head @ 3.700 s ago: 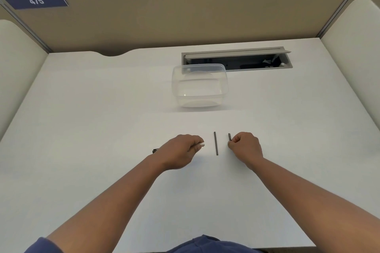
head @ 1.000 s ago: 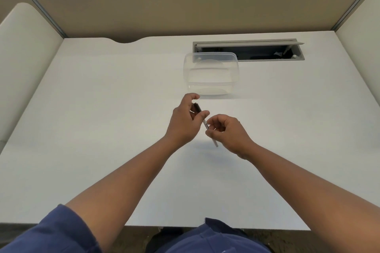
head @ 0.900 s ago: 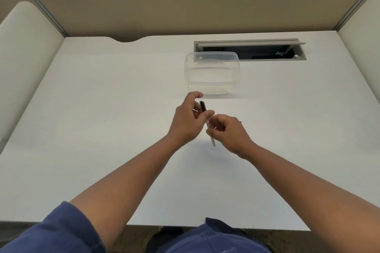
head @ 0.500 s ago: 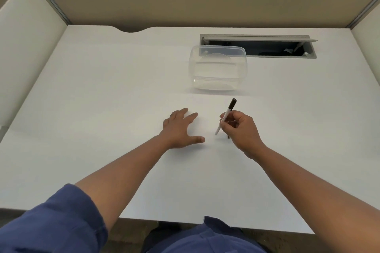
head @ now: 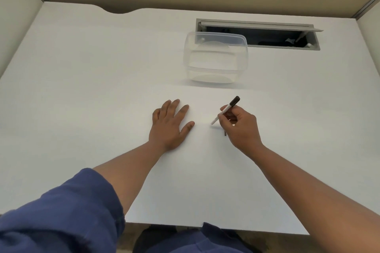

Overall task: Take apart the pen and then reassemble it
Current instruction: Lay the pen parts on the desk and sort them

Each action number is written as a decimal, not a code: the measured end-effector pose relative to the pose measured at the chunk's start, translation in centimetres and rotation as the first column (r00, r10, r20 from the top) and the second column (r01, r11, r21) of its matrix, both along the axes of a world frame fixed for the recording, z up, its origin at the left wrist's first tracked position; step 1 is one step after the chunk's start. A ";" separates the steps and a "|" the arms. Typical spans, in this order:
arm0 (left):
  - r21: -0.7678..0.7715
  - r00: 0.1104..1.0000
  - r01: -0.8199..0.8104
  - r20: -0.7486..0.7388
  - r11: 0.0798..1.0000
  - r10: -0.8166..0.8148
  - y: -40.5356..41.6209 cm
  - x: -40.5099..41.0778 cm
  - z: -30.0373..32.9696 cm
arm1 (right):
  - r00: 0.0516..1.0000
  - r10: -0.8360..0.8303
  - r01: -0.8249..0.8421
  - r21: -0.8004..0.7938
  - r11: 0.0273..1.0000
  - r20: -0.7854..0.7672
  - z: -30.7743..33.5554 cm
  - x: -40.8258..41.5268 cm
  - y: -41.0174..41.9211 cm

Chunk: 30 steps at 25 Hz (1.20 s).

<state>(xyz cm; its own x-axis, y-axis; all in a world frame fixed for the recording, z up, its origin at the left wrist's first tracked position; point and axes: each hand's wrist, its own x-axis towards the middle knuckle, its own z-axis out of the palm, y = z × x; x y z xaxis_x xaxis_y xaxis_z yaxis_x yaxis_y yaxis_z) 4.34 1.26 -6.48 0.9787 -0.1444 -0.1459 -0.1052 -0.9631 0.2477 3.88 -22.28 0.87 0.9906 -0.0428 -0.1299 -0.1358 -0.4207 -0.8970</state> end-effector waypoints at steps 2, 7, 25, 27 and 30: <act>0.006 1.000 -0.001 0.007 1.000 0.001 0.0 0.0 0.0 | 0.996 0.041 -0.037 -0.055 0.998 0.079 0.0 0.1 0.2; 0.036 1.000 -0.014 -0.009 0.999 0.014 -0.3 0.1 0.3 | 0.982 0.144 -0.115 -0.220 0.969 0.120 -1.3 0.0 0.3; 0.047 0.999 -0.017 -0.037 0.999 0.018 -0.2 0.3 0.4 | 0.987 0.124 -0.100 -0.218 0.971 0.103 -0.7 -0.4 0.2; 0.049 0.999 -0.015 -0.037 0.999 0.017 -0.2 0.3 0.4 | 0.987 0.110 -0.083 -0.210 0.974 0.120 -0.3 -0.3 0.3; 0.047 0.999 -0.014 -0.037 0.999 0.016 -0.2 0.3 0.4 | 0.983 0.112 -0.079 -0.216 0.973 0.148 -0.4 -0.5 0.2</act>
